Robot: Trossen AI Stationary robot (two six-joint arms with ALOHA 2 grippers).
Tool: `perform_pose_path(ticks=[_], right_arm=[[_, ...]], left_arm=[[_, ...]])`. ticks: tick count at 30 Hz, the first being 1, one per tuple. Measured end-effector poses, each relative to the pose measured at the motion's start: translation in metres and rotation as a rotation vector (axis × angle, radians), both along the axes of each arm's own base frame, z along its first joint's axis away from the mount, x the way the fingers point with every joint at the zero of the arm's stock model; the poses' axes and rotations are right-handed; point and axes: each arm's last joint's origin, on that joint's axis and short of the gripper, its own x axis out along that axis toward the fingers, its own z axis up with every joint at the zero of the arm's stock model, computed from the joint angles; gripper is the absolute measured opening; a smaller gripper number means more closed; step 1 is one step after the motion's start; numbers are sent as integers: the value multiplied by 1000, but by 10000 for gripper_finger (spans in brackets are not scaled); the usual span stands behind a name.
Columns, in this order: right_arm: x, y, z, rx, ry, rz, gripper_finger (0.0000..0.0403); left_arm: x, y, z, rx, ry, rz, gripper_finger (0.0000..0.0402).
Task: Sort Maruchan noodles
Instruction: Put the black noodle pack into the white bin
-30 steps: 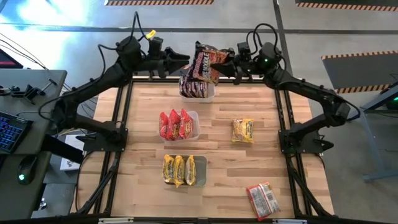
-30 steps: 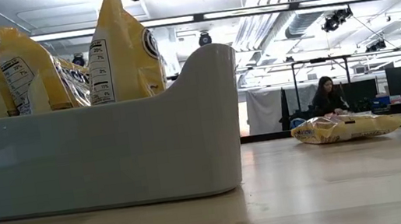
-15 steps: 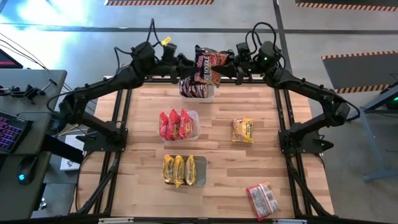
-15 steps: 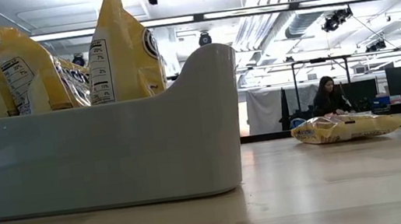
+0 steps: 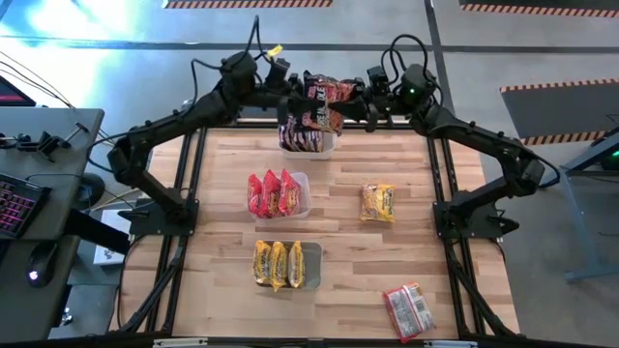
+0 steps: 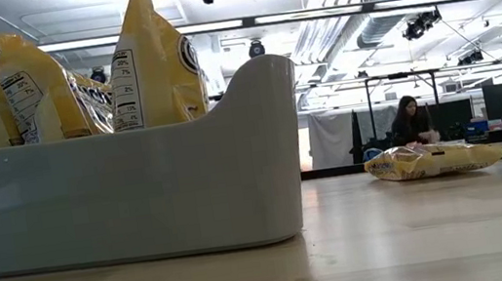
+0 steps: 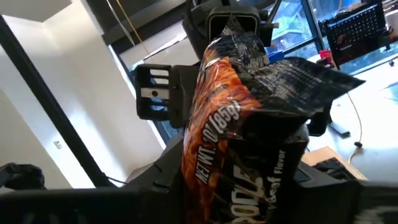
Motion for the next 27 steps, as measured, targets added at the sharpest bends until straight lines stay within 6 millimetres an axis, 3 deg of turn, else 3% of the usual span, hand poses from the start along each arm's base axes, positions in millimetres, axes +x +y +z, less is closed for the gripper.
perform_pose_path(ticks=[7, 13, 20, 27], right_arm=[[-1, -3, 0, -13, -6, -93, 164], [-13, -17, -1, 2, 26, -140, 219], [-61, -29, 1, -83, 194, -283, 236], [-117, -34, 0, -78, 364, -423, 168]], left_arm=[[-7, 11, 2, -9, 2, 23, 86], [-12, 19, 2, -56, 5, 68, 81], [-18, 22, 9, -98, 163, 207, 81], [-3, 38, 7, -250, 416, 384, 81]])
